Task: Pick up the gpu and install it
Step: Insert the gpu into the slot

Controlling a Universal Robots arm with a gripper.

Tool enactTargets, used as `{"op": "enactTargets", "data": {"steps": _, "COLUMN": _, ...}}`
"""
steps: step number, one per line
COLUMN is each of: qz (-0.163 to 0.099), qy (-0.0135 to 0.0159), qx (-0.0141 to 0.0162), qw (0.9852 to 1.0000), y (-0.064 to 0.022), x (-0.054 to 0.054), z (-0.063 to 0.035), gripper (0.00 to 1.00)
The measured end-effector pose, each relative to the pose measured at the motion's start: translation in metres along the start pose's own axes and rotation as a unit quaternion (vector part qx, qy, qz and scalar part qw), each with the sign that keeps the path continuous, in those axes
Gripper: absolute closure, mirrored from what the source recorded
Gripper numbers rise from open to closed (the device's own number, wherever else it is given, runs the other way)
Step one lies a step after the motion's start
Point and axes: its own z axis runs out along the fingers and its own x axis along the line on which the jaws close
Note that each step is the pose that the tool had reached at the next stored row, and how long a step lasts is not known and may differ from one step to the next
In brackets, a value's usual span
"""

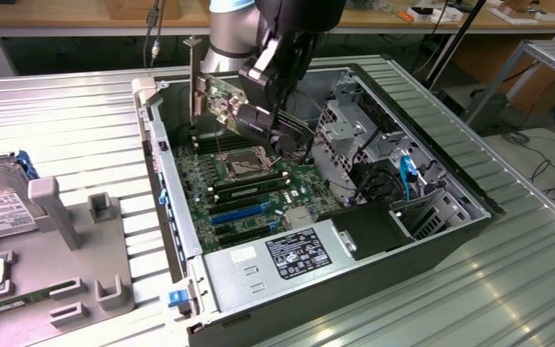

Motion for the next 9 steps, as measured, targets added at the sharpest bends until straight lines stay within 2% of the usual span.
{"op": "enactTargets", "data": {"steps": 2, "qz": -0.016, "qy": 0.0007, "qx": -0.0005, "qw": 0.9999, "y": 0.0000, "x": 0.0000, "z": 0.0000, "gripper": 0.73}}
{"op": "enactTargets", "data": {"steps": 5, "qz": -0.051, "qy": 0.0023, "qx": -0.0017, "qw": 0.9987, "y": -0.0001, "x": -0.0001, "z": 0.0000, "gripper": 0.73}}
{"op": "enactTargets", "data": {"steps": 6, "qz": -0.066, "qy": 0.0029, "qx": -0.0021, "qw": 0.9978, "y": -0.0003, "x": -0.0004, "z": 0.0000, "gripper": 0.73}}
{"op": "enactTargets", "data": {"steps": 8, "qz": -0.106, "qy": 0.0047, "qx": -0.0034, "qw": 0.9943, "y": -0.0005, "x": -0.0006, "z": 0.0000, "gripper": 0.73}}
{"op": "enactTargets", "data": {"steps": 9, "qz": -0.116, "qy": 0.0051, "qx": -0.0037, "qw": 0.9933, "y": -0.0005, "x": -0.0006, "z": 0.0000, "gripper": 0.73}}
